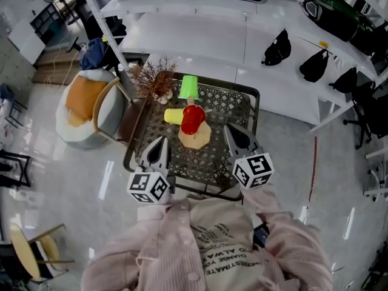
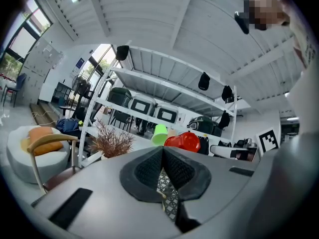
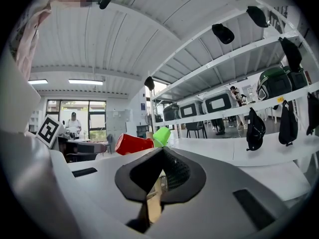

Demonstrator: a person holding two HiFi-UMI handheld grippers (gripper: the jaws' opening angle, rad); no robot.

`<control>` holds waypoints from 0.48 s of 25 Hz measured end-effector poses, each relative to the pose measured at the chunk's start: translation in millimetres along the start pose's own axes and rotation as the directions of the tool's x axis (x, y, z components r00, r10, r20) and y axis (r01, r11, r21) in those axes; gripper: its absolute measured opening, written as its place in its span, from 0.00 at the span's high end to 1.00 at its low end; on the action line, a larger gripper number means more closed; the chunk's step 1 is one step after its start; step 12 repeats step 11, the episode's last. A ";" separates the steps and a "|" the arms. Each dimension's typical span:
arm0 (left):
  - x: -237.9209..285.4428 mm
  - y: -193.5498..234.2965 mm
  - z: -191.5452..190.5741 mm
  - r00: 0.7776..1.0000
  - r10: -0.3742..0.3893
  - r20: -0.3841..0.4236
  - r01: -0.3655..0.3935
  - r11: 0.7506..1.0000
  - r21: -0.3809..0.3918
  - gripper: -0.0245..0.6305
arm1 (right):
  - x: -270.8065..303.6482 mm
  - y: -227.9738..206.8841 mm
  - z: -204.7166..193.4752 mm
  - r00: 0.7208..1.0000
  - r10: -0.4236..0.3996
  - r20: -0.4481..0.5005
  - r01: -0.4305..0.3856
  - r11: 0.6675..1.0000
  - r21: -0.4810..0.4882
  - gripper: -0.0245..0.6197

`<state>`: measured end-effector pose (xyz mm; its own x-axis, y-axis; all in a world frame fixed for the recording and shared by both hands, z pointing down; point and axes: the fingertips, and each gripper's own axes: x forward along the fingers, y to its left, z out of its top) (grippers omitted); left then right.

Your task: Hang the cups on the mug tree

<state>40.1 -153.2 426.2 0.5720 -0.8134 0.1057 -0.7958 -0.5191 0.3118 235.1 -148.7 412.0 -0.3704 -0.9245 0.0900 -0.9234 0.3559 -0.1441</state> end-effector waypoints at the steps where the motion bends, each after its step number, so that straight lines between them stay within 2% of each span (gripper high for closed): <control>1: -0.2 0.3 -0.8 1.000 0.002 -0.001 -0.002 1.000 0.001 0.96 | -0.1 -0.3 -1.0 1.000 0.000 -0.001 0.000 1.000 0.000 0.96; 12: 0.6 2.7 -2.1 1.000 0.010 -0.006 -0.010 1.000 0.016 0.96 | -0.8 -4.6 -3.7 1.000 -0.011 -0.005 0.011 1.000 0.003 0.96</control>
